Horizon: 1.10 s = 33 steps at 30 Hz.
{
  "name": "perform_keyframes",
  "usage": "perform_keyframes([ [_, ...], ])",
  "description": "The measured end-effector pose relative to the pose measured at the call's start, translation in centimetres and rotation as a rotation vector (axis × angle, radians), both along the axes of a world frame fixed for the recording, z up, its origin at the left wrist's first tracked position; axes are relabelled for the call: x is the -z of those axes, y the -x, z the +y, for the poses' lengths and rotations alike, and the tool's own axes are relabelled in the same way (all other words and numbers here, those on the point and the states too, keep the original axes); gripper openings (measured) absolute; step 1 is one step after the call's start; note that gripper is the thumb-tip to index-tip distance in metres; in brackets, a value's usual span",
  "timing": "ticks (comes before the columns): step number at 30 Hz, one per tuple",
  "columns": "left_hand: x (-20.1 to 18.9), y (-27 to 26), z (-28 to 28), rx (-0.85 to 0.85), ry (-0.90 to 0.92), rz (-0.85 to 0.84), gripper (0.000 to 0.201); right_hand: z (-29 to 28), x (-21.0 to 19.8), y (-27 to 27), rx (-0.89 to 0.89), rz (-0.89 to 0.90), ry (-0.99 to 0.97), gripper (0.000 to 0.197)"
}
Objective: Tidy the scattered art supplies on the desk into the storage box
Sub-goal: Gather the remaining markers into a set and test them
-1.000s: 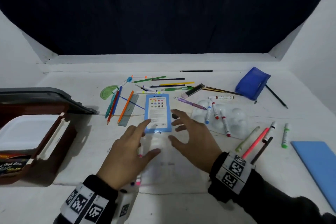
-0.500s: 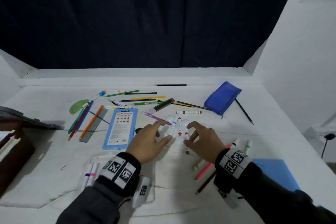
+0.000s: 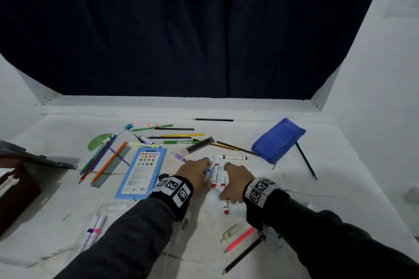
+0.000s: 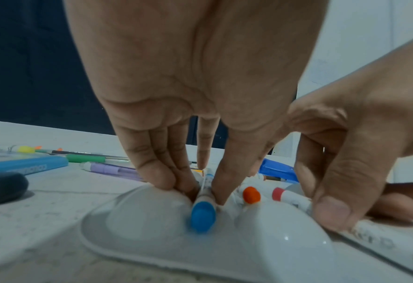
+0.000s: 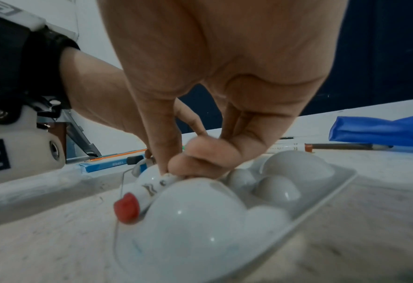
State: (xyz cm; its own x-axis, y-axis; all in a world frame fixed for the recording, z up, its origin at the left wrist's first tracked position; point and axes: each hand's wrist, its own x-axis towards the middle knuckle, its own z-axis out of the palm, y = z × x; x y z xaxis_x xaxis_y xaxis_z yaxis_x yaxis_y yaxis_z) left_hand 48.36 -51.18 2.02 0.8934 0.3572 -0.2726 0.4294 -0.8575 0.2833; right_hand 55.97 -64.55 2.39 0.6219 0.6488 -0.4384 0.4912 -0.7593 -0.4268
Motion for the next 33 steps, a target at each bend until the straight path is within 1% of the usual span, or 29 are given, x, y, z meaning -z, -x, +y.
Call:
perform_keyframes([
  [1,-0.1,0.0,-0.1,-0.003,0.001,-0.002,0.04,0.0,0.0,-0.1,0.009,0.026,-0.005,0.08],
  [4,-0.6,0.3,0.0,-0.011,0.032,-0.011,0.041,-0.1,-0.3,-0.5,0.043,0.127,-0.031,0.073],
  [6,-0.9,0.5,0.5,-0.019,0.091,-0.017,0.038,-0.3,-0.8,-0.7,0.073,0.194,-0.061,0.075],
  [8,-1.7,0.9,1.1,-0.037,0.162,-0.046,0.039,-0.6,-1.6,-0.9,0.084,0.212,-0.116,0.076],
  [9,-2.2,1.2,1.4,-0.054,0.2,-0.077,0.046,-0.8,-2.1,-1.0,0.085,0.214,-0.148,0.074],
  [11,-3.7,2.3,2.1,-0.11,0.274,-0.159,0.067,-1.0,-3.1,-0.7,0.096,0.235,-0.228,0.067],
  [13,-5.3,3.8,2.8,-0.152,0.34,-0.223,0.074,-1.0,-4.2,0.0,0.101,0.215,-0.317,0.062],
  [16,-7.1,6.8,3.9,-0.164,0.456,-0.342,0.067,-0.8,-5.3,2.0,0.103,0.182,-0.5,0.057],
  [19,-7.7,10.5,5.1,-0.156,0.512,-0.436,0.069,0.0,-5.5,4.7,0.099,0.183,-0.655,0.055],
  [22,-7.4,14.7,6.3,-0.16,0.564,-0.473,0.069,1.1,-5.0,7.8,0.113,0.242,-0.773,0.054],
  [24,-6.9,17.5,7.2,-0.171,0.611,-0.48,0.068,2.0,-4.4,10.0,0.117,0.28,-0.787,0.054],
  [27,-5.6,21.2,8.5,-0.17,0.663,-0.444,0.066,3.5,-3.6,13.4,0.114,0.334,-0.732,0.055],
  [30,-4.1,24.0,10.0,-0.151,0.655,-0.366,0.065,5.0,-2.9,16.2,0.06,0.338,-0.629,0.054],
  [33,-2.8,25.8,11.8,-0.14,0.636,-0.314,0.065,6.7,-2.2,18.6,0.064,0.381,-0.577,0.054],
])
